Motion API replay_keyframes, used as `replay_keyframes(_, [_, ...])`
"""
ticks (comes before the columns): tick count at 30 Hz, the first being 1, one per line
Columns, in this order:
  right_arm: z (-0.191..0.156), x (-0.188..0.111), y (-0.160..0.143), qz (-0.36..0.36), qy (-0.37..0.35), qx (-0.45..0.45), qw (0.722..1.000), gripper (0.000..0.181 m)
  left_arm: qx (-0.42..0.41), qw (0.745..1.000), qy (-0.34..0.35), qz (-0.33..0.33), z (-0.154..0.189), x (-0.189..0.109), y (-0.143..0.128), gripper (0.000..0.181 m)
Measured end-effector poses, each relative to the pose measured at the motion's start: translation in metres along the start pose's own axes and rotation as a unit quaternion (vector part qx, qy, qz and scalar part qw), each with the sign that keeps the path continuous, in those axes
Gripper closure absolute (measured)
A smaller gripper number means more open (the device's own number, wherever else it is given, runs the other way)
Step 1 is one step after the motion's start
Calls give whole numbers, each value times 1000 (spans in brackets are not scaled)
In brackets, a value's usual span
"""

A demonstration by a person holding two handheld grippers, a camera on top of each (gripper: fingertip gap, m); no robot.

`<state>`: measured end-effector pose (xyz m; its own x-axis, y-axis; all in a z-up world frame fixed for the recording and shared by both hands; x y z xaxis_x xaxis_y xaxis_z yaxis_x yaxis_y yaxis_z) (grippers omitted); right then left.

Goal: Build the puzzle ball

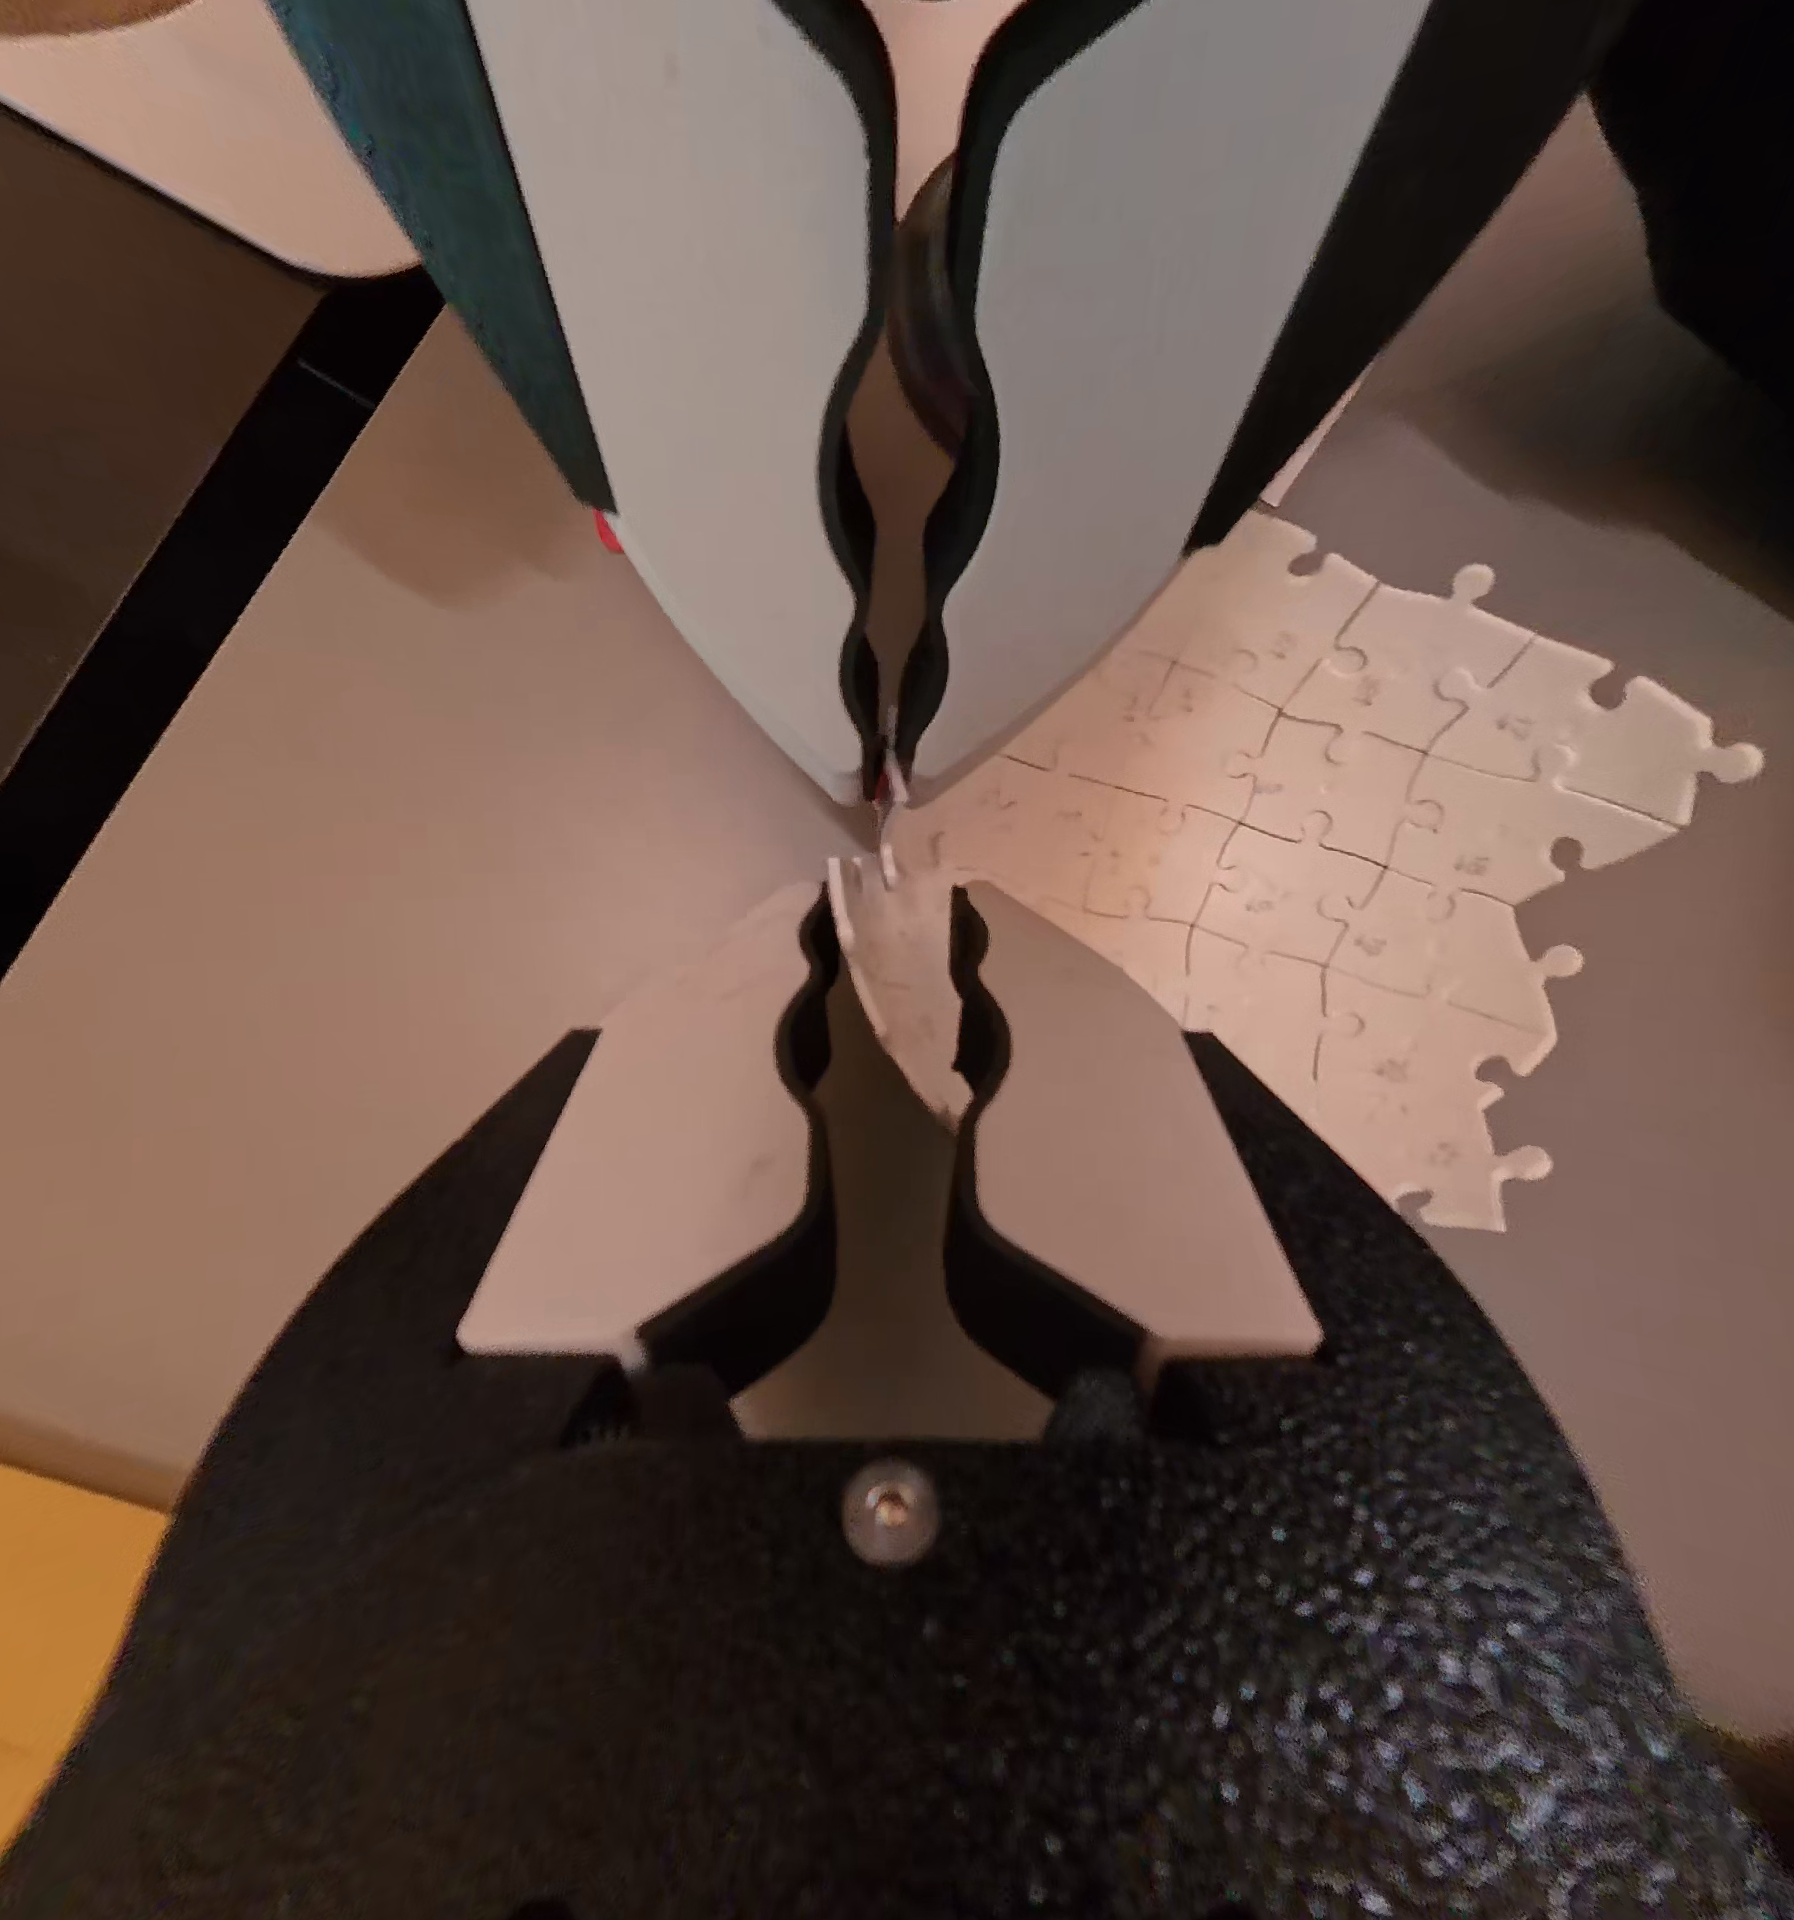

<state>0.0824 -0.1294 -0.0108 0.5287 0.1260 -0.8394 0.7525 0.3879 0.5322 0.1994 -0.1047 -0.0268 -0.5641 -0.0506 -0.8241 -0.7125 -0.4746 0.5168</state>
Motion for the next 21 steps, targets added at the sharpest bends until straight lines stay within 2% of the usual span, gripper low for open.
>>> replay_keyframes(8, [-4,-7,-4,-11,14,44,999,179,52,998,-28,-8,-2,3,6,163])
replay_keyframes(15, [-5,-10,-9,-33,11,82,996,179,47,998,-52,-3,-3,7,9,159])
replay_keyframes(21, [-2,-7,-14,-26,16,87,996,178,49,996,-63,26,-5,8,8,157])
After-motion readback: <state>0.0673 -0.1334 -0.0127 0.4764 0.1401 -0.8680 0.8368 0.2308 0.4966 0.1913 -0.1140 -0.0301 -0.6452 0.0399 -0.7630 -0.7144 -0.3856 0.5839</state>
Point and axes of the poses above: each gripper's, where its closed fingertips meet, x out along the fingers, y out of its top, z = x × y across the jaws, the point moved 10 cm from there along -x, back along the fingers, and after that the axes turned 15 degrees about -x, right-handed, at the moved point
